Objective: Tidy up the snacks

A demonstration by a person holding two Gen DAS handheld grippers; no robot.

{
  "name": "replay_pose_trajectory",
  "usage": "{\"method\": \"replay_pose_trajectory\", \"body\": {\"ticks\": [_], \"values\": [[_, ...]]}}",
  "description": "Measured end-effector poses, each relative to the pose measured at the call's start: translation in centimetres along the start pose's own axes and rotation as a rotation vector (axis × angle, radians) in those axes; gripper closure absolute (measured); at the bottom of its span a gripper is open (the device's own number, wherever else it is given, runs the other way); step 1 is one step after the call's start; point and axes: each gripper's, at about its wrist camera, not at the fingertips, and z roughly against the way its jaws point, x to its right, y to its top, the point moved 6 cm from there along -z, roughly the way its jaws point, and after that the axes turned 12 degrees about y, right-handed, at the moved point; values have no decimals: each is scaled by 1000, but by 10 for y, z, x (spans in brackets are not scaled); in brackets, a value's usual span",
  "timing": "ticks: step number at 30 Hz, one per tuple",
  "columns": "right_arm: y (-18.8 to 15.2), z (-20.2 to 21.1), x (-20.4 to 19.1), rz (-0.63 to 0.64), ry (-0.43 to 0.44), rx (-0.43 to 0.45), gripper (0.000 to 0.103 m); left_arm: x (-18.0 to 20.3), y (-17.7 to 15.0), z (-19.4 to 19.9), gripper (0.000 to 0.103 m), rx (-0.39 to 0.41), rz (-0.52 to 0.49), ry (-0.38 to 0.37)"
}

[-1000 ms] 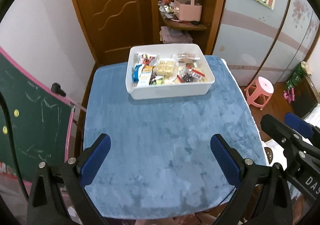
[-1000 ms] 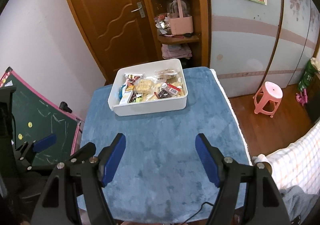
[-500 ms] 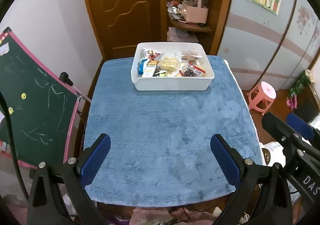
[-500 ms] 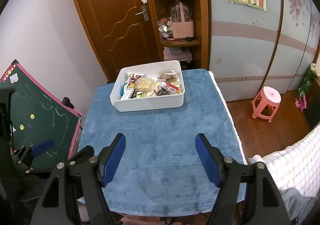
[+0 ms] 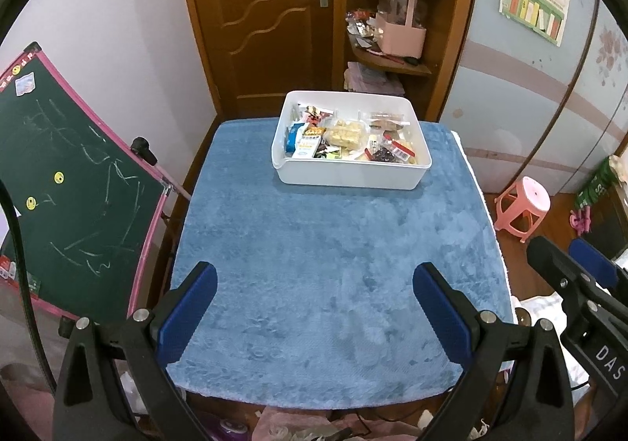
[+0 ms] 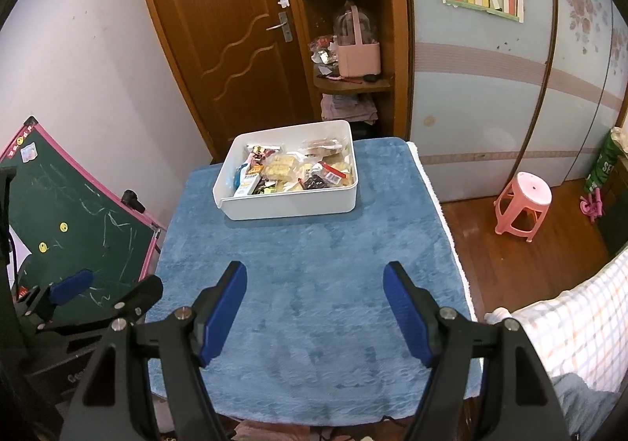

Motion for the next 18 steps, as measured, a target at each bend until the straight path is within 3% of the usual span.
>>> {"method": "replay_pose_trajectory", "body": {"ticks": [18], "values": [[2, 1, 0, 6, 2, 4, 30, 0, 3, 3, 3, 15, 0, -1]]}}
